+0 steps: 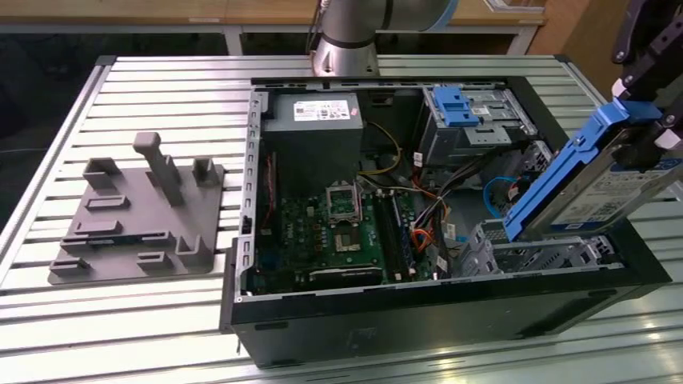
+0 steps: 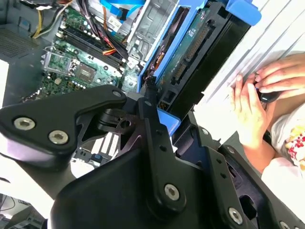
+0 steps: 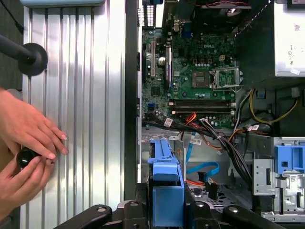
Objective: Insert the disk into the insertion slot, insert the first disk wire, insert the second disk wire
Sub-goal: 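Insert the disk into the insertion slot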
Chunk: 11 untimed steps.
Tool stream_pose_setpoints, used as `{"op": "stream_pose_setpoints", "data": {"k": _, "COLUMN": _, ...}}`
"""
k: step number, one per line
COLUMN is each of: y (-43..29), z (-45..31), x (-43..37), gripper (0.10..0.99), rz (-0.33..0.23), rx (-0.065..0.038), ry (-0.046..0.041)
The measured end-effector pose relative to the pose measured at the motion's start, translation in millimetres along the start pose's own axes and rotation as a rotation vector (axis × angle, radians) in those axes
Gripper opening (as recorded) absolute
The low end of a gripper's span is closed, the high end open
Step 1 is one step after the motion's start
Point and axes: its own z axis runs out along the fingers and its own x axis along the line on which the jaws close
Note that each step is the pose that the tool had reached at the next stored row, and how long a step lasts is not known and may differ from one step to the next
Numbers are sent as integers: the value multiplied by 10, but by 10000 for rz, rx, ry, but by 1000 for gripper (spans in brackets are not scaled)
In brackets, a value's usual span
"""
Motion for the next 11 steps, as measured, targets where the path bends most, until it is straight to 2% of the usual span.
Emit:
{"op": "stream_pose_setpoints", "data": {"k": 4, "y": 0, "z": 1, "x": 3, "gripper": 361, "rz": -28, "rx": -5, "ry": -260}}
{"op": "stream_pose_setpoints", "data": {"k": 7, "y": 0, "z": 0, "x": 7, "gripper": 361, "rz": -66, "rx": -7, "ry": -514}}
{"op": "stream_pose_setpoints", "data": {"k": 8, "y": -1, "z": 1, "x": 9, "gripper": 361, "rz": -80, "rx": -6, "ry": -572}}
{"op": "stream_pose_setpoints", "data": {"k": 10, "y": -1, "z": 0, "x": 12, "gripper": 361, "rz": -92, "rx": -4, "ry": -627}}
{"op": "stream_pose_setpoints", "data": {"k": 11, "y": -1, "z": 0, "x": 11, "gripper": 361, "rz": -93, "rx": -4, "ry": -628}}
